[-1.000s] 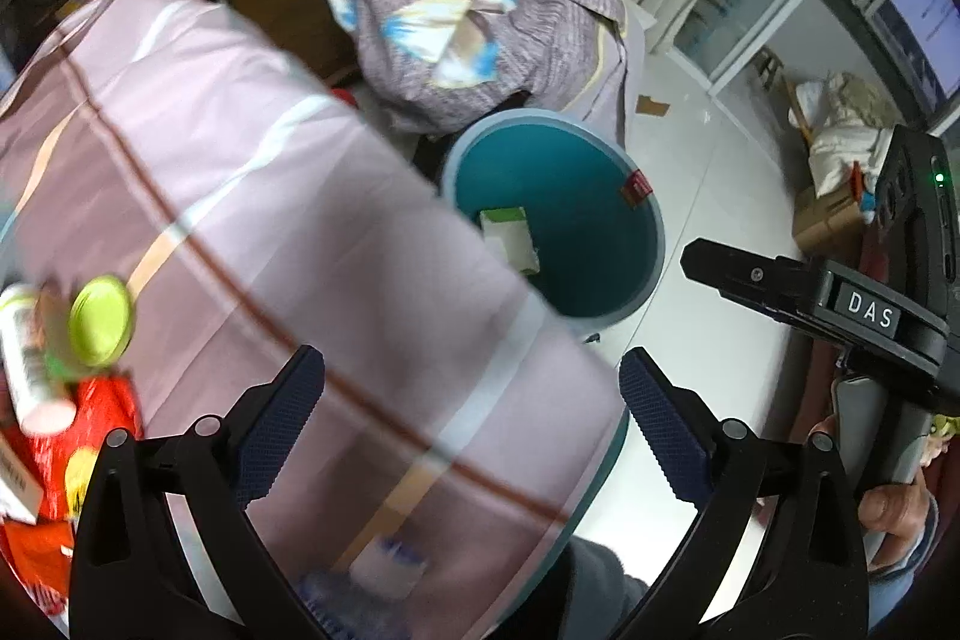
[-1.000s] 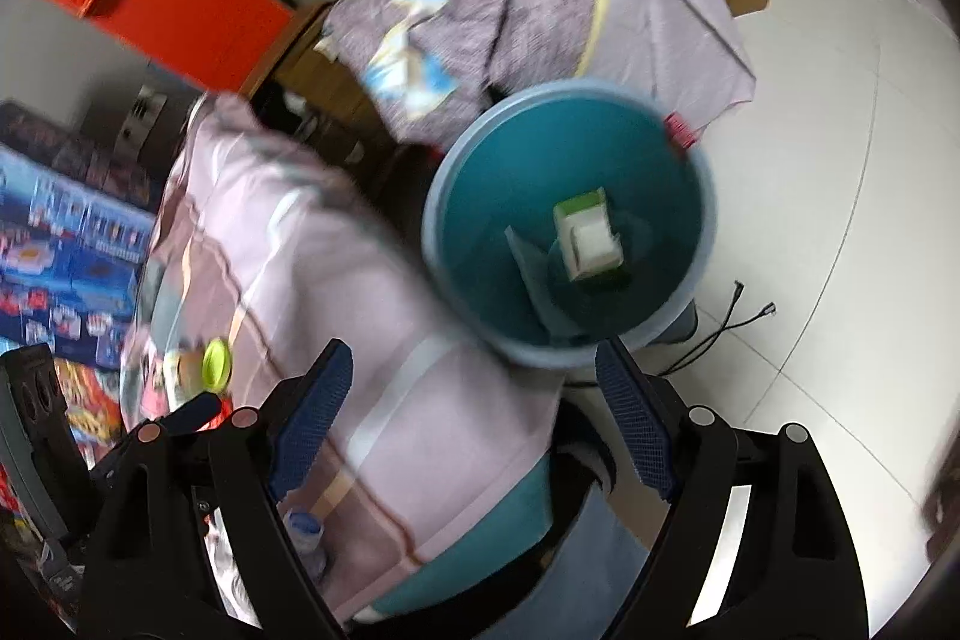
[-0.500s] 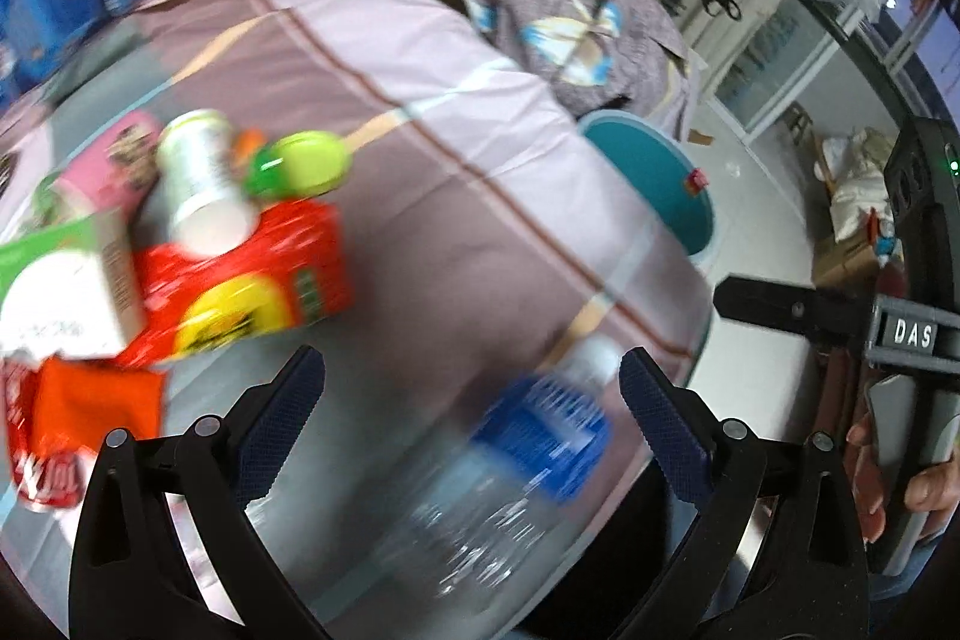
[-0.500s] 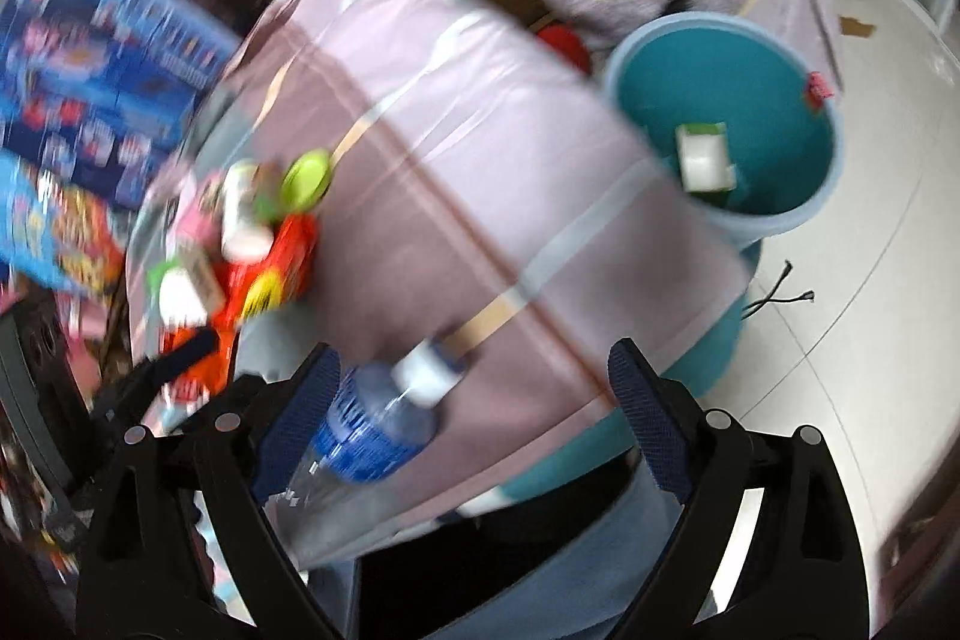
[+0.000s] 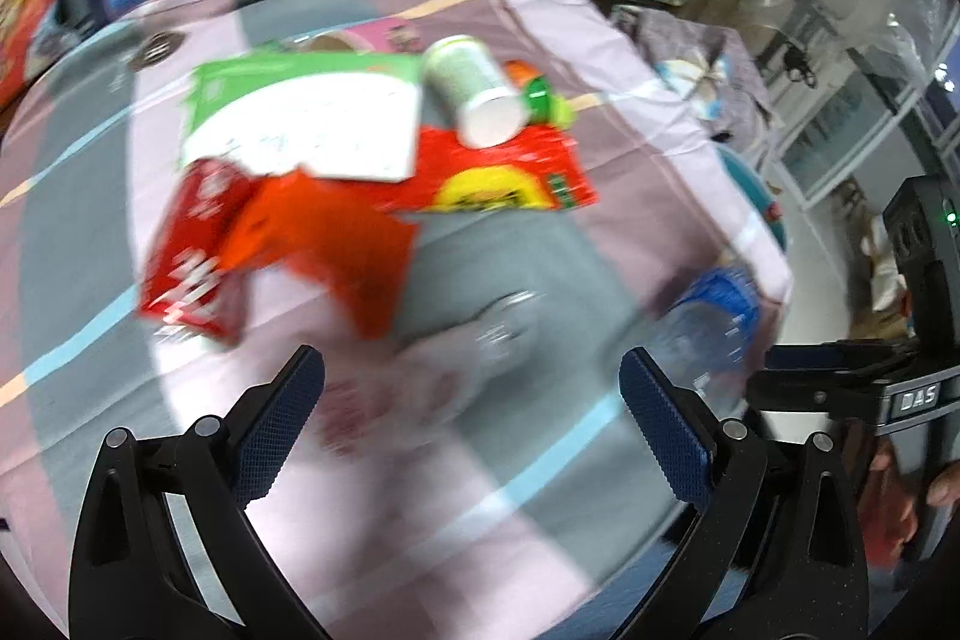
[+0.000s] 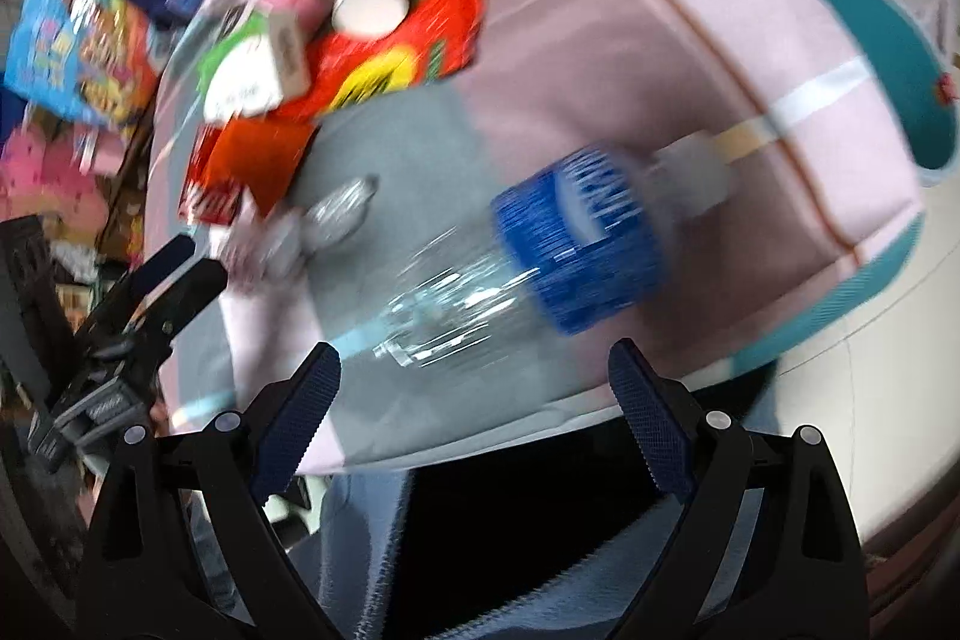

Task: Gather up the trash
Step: 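Move both open grippers back over the trash on the bed, then grasp the clear plastic bag with the left gripper while the right grasps the blue-label water bottle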

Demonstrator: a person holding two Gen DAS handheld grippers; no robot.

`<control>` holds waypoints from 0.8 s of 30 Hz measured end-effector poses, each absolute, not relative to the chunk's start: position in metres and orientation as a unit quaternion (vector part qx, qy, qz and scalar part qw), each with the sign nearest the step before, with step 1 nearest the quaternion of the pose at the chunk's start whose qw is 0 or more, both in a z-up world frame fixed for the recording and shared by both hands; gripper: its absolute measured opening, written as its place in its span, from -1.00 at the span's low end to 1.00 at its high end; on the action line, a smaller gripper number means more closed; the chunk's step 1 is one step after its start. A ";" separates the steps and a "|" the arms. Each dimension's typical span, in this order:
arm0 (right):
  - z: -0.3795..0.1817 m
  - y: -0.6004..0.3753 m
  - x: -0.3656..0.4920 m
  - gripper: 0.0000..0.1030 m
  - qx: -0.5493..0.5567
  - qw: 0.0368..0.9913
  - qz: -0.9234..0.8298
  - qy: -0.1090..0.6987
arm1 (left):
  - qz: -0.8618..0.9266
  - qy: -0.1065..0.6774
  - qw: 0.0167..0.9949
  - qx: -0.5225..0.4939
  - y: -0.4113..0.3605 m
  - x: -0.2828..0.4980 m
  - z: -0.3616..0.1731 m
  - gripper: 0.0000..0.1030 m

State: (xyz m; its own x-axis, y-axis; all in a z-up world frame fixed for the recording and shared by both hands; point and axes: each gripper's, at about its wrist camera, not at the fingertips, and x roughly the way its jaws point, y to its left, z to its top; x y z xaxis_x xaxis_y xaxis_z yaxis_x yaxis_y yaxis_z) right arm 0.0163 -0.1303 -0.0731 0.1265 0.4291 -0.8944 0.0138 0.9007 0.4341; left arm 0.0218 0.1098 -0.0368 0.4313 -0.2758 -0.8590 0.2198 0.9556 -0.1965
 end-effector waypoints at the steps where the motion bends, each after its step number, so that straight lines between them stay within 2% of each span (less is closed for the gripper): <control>1: -0.076 -0.126 0.017 0.69 0.173 0.726 0.148 0.649 | -0.138 0.514 0.846 -0.030 0.119 0.022 -0.041 0.92; 9: -0.089 -0.126 0.044 0.69 0.176 0.731 0.106 0.651 | -0.124 0.534 0.834 -0.059 0.160 0.031 -0.080 0.92; 19: -0.095 -0.107 0.082 0.66 0.157 0.751 0.117 0.631 | -0.206 0.549 0.810 -0.031 0.121 0.025 -0.096 0.91; 24: -0.093 -0.100 0.093 0.41 0.121 0.777 0.122 0.606 | -0.226 0.550 0.804 -0.021 0.105 0.022 -0.096 0.91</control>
